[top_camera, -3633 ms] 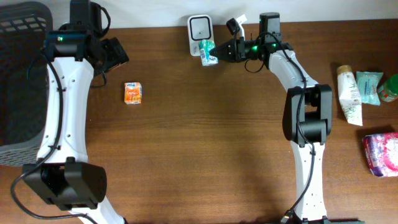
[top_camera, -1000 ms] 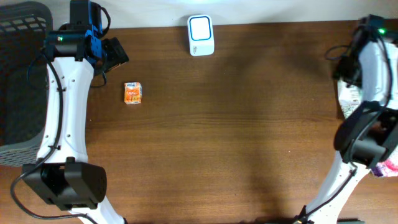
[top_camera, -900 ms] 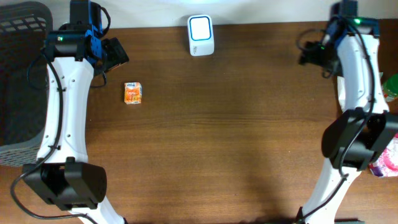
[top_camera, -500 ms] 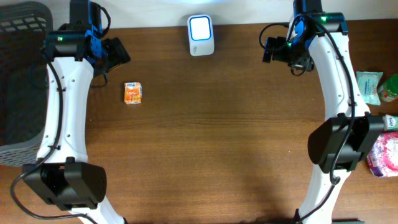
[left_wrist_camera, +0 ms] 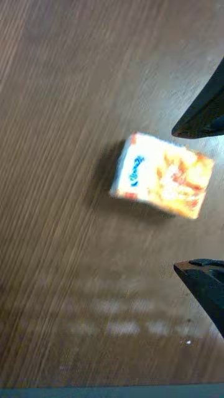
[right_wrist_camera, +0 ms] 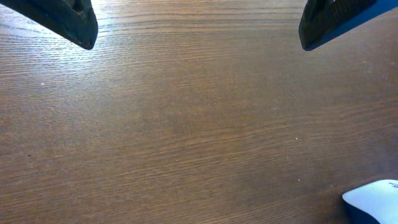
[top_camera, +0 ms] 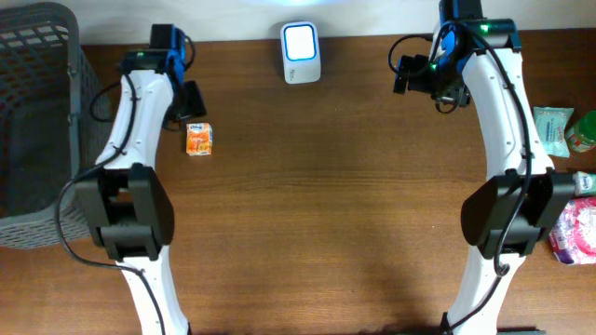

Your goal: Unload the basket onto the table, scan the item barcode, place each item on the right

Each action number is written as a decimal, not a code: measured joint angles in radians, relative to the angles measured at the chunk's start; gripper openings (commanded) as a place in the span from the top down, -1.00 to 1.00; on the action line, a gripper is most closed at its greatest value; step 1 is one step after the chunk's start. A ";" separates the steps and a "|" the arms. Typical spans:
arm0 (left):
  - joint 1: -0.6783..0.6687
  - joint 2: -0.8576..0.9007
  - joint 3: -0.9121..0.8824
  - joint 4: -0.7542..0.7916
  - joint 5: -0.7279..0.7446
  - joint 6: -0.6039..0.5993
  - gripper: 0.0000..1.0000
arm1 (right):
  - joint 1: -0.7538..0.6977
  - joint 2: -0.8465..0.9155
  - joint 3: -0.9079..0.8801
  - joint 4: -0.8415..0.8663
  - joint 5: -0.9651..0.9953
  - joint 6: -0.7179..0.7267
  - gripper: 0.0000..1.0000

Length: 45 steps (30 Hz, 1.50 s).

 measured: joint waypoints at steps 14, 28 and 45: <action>0.019 0.137 -0.001 0.050 0.077 0.083 0.29 | 0.000 0.000 0.000 0.000 0.000 0.000 -0.97; 0.017 0.207 0.305 -0.241 0.085 0.097 1.00 | 0.000 0.000 0.000 0.000 0.000 0.000 -0.97; -0.526 0.211 -0.035 -0.093 -0.649 -0.074 0.85 | 0.000 0.000 0.000 0.000 0.000 0.000 -0.97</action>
